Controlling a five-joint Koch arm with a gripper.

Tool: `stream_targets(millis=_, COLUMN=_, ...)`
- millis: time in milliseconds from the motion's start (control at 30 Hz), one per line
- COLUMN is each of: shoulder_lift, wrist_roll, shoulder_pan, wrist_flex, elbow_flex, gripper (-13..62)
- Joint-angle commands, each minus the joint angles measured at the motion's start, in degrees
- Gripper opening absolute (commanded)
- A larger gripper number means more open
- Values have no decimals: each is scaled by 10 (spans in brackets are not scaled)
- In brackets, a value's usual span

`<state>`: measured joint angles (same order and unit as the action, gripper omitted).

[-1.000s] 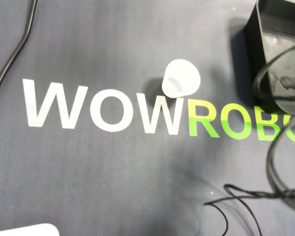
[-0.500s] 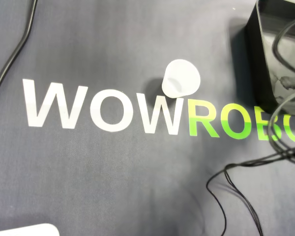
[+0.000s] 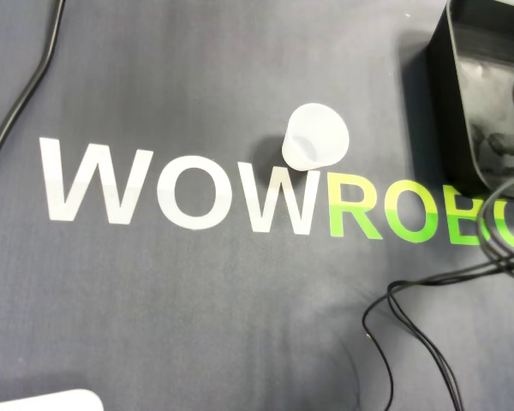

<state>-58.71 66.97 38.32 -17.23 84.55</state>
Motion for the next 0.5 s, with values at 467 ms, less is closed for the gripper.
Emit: stream_targets(millis=467, shoulder_lift=-113, wrist_roll=-499, shoulder_pan=-86, wrist_flex=-5, elbow_flex=-24, gripper=20)
